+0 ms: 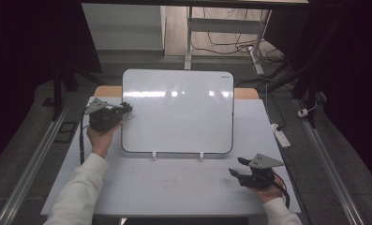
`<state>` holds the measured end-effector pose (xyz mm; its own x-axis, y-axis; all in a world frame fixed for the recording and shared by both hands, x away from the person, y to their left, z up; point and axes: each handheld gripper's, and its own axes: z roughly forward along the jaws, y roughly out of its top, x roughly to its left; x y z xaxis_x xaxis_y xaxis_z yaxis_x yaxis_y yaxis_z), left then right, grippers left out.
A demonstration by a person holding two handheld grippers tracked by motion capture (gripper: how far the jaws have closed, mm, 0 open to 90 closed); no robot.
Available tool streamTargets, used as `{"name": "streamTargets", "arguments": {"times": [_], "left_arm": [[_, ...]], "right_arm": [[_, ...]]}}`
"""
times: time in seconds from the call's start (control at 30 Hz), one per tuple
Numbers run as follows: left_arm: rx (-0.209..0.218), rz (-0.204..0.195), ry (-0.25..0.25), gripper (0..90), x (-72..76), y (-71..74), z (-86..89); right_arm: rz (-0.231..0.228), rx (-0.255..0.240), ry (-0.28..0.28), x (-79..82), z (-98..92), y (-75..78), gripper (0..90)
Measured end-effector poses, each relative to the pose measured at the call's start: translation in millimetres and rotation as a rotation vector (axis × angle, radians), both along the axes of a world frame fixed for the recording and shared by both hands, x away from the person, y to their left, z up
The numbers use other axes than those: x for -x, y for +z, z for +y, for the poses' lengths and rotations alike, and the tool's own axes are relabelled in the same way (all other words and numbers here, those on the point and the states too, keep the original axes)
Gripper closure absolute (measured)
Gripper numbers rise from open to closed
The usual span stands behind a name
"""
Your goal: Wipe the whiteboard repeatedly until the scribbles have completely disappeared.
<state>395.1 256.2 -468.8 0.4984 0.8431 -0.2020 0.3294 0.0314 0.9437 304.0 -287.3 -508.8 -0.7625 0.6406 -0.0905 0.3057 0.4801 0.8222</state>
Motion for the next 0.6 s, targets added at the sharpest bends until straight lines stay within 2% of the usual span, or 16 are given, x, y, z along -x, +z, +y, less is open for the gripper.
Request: {"name": "streamTargets", "arguments": {"times": [0.1, 0.17, 0.23, 0.37, 0.4, 0.43, 0.47, 0.5, 0.57, 0.6], "left_arm": [[-0.01, -0.001, -0.01, 77.9, 2.2, -2.3, -5.1], [-0.039, 0.001, -0.071, 77.9, 8.4, -9.8, -23.0], [-0.06, -0.003, -0.09, 77.9, 11.4, -12.7, -31.1], [-0.077, -0.009, -0.072, 77.9, 9.9, -8.7, -24.8], [-0.073, -0.009, -0.047, 77.9, 8.8, -6.3, -18.9], [-0.034, -0.007, -0.001, 77.9, 6.5, -3.1, -4.0], [-0.034, -0.007, -0.001, 77.9, 6.5, -3.1, -4.0], [-0.01, 0.002, 0.003, 77.9, 6.4, -4.5, 3.6], [-0.018, 0.004, 0.0, 77.9, 8.0, -6.0, 2.4], [-0.034, 0.007, -0.028, 77.9, 12.5, -10.2, -6.2]], "right_arm": [[0.0, 0.001, -0.001, -0.2, 0.1, -0.2, 42.1], [-0.001, 0.003, 0.0, -0.8, 0.0, -0.5, 42.0], [-0.001, 0.005, 0.0, -0.9, 0.2, -0.6, 42.0], [0.0, 0.001, -0.002, 0.1, 0.4, -0.2, 42.0], [0.0, 0.001, -0.002, 0.1, 0.4, -0.2, 42.0], [0.0, 0.0, -0.002, 0.1, 0.2, -0.1, 42.0], [0.0, 0.0, -0.002, 0.1, 0.2, -0.1, 42.0], [-0.002, 0.003, 0.001, -0.5, 0.1, -0.4, 42.0], [-0.001, 0.003, 0.003, -0.7, 0.4, -0.7, 42.0], [0.003, 0.004, 0.001, -0.6, 0.5, -0.8, 42.0]]}}
